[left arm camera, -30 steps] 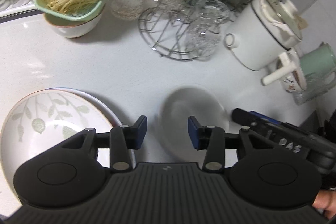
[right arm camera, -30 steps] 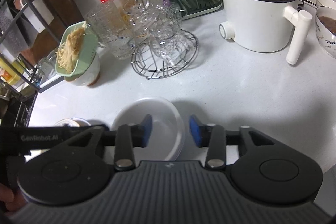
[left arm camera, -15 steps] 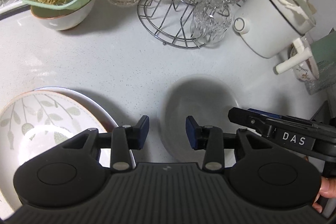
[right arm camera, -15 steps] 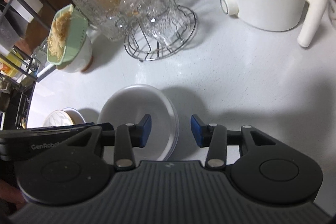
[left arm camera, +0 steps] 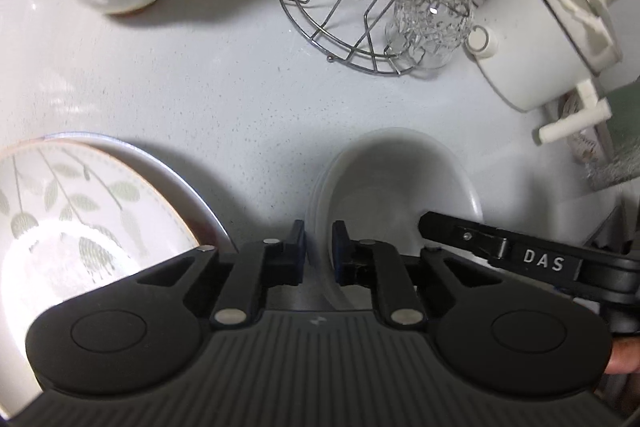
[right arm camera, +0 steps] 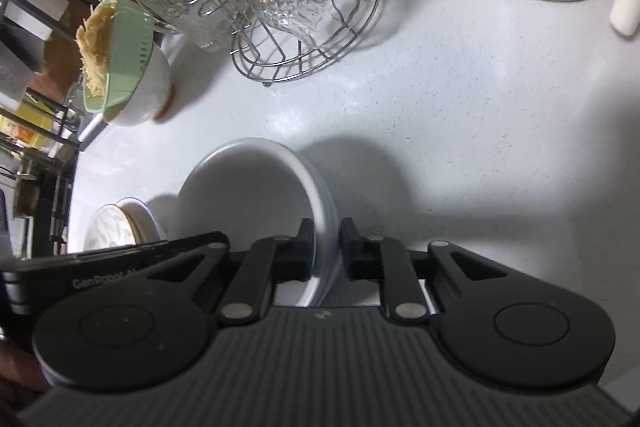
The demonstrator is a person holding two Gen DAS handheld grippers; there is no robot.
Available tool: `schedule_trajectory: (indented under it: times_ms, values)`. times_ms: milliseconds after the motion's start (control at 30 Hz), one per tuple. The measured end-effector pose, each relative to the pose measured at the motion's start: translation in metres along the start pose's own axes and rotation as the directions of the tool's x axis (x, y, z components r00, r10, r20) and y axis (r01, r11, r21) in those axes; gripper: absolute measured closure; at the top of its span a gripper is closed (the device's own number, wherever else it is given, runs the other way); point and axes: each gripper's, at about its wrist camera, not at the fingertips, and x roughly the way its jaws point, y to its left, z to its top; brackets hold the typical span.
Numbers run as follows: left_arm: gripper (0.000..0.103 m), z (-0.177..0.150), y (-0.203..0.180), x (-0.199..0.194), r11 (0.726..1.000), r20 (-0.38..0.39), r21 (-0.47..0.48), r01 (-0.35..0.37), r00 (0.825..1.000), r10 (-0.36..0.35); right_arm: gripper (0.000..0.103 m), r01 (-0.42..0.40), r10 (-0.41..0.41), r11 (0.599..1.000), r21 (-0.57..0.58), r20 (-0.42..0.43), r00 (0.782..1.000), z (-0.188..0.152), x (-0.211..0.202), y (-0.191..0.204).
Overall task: Organize plates and bowls
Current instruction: 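Lower the white bowl into the blue bowls on the plates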
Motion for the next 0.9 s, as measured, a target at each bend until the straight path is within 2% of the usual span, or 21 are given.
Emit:
schedule_trajectory:
  times_ms: [233,400,467,900]
  values:
    - [0.088,-0.001,0.007,-0.007,0.999,0.016,-0.027,0.035,0.999,-0.035,0.088,0.027,-0.027,1.000,0.009,0.001,1.000,-0.001,0.000,0.005]
    - [0.088,0.002,0.016,-0.018,0.993,0.028,-0.062,0.099,0.995,-0.098,0.089,0.045,-0.045,0.999,0.000,0.044,0.998,-0.001,-0.007,0.013]
    - [0.088,0.002,0.016,-0.025,0.993,0.028,-0.057,0.101,0.995,-0.100,0.089,0.054,-0.055,0.998,0.018,0.053,0.997,-0.001,-0.012,0.017]
    - [0.088,0.014,0.024,-0.106,0.989,0.044,-0.065,0.136,0.990,-0.133,0.089,0.056,-0.059,0.998,0.035,0.108,0.992,-0.002,-0.067,0.073]
